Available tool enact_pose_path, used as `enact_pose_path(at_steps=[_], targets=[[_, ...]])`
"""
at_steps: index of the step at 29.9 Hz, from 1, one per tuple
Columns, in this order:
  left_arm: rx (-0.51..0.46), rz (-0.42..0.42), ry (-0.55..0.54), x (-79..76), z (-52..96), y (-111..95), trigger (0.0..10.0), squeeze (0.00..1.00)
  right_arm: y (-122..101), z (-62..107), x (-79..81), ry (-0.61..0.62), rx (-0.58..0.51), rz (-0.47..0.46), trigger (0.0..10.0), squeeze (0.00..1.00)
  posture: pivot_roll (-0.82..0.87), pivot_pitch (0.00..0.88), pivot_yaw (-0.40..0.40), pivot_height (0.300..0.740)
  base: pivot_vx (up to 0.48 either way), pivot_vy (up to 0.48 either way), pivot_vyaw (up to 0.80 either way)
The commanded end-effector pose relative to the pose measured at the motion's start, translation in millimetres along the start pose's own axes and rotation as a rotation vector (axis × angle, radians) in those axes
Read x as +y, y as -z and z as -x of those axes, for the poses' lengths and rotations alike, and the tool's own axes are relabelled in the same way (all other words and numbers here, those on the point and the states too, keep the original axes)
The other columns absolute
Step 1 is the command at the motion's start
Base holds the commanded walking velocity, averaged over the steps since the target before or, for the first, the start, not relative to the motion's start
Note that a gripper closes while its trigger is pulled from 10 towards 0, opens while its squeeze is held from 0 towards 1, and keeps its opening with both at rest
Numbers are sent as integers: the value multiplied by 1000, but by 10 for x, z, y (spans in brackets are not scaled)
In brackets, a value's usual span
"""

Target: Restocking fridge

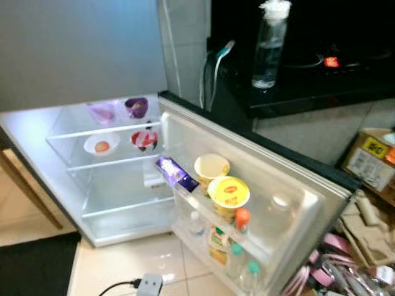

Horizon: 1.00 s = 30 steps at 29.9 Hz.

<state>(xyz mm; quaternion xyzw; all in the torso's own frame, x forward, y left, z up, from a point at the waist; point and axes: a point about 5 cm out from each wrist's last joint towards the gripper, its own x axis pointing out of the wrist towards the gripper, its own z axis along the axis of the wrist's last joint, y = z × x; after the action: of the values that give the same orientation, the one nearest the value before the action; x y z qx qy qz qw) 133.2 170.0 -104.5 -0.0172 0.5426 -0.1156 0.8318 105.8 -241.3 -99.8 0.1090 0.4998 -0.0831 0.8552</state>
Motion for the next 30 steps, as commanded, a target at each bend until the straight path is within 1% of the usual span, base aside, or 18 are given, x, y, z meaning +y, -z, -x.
enact_pose_path(at_steps=[1, 19, 23, 24, 30], targets=[[44, 2, -2, -2, 11, 115, 10000, 0, 46, -2, 39, -11, 13, -3, 10000, 0, -85, 0, 7, 740, -300, 0, 0], [22, 0, -3, 26, 21, 102, 10000, 0, 60, 1, 38, -12, 15, -9, 10000, 0, -85, 0, 8, 740, -17, 0, 0], [29, 3, -11, 32, 22, 110, 10000, 0, 61, 1, 37, -12, 16, -8, 10000, 0, -85, 0, 7, 740, 0, 0, 0], [42, -5, -11, 26, 21, 125, 10000, 0, 61, 2, 36, -12, 16, -7, 10000, 0, -84, 0, 6, 740, 0, 0, 0], [52, -16, -12, 14, 21, 149, 10000, 0, 66, 3, 33, -12, 18, -4, 10000, 0, -85, 0, 6, 740, 0, 0, 0]])
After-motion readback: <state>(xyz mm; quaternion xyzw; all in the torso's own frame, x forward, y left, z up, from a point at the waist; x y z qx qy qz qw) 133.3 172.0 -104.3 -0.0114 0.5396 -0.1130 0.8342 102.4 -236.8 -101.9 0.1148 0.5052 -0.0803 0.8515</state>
